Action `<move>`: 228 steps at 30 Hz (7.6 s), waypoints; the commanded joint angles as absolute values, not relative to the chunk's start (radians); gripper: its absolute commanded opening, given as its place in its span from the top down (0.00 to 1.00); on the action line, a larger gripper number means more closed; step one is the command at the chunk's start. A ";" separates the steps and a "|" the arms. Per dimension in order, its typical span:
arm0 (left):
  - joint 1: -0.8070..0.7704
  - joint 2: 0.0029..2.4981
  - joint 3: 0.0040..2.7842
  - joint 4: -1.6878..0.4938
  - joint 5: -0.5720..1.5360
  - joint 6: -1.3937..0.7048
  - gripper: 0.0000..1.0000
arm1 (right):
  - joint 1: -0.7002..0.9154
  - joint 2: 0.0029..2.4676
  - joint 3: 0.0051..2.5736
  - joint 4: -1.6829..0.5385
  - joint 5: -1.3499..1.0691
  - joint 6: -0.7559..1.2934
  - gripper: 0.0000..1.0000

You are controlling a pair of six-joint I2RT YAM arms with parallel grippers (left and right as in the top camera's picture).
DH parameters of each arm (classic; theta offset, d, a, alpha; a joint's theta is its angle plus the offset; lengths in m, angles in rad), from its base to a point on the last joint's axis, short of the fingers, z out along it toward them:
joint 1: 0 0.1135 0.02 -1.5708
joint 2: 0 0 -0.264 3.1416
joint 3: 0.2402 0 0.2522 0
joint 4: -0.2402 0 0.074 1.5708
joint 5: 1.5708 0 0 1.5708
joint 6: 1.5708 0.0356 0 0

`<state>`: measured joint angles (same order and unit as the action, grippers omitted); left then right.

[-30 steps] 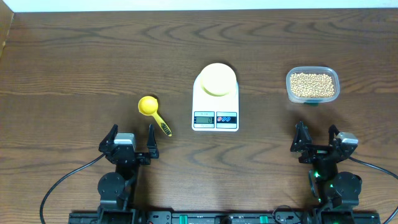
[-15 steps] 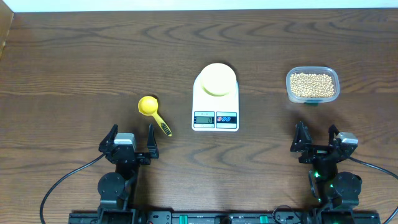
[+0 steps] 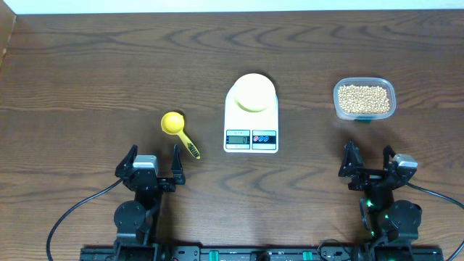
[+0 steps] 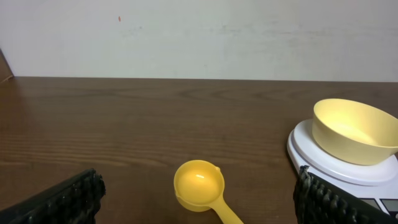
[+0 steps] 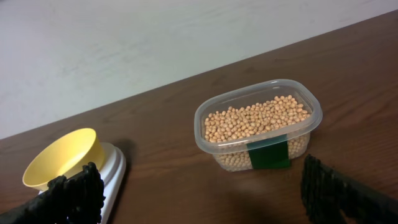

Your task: Scoop item into bowl and weigh 50g on scale

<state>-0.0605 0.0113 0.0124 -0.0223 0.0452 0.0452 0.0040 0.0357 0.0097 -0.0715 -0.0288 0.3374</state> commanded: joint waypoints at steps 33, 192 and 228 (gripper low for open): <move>-0.057 0.150 0.466 0.060 0.488 -0.403 0.01 | 0.014 0.038 0.006 -0.075 -0.017 0.351 0.01; 0.189 1.415 0.659 -0.196 0.833 -0.313 0.93 | 0.014 0.038 0.006 -0.075 -0.017 0.352 0.01; 0.015 0.796 0.659 0.260 0.834 -1.009 0.93 | 0.014 0.252 0.378 0.236 -0.444 0.780 0.01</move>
<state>0.0669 0.8024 0.6586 0.2459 0.9352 -0.9707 0.0040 0.1226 0.1497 0.3935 -0.3347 1.0237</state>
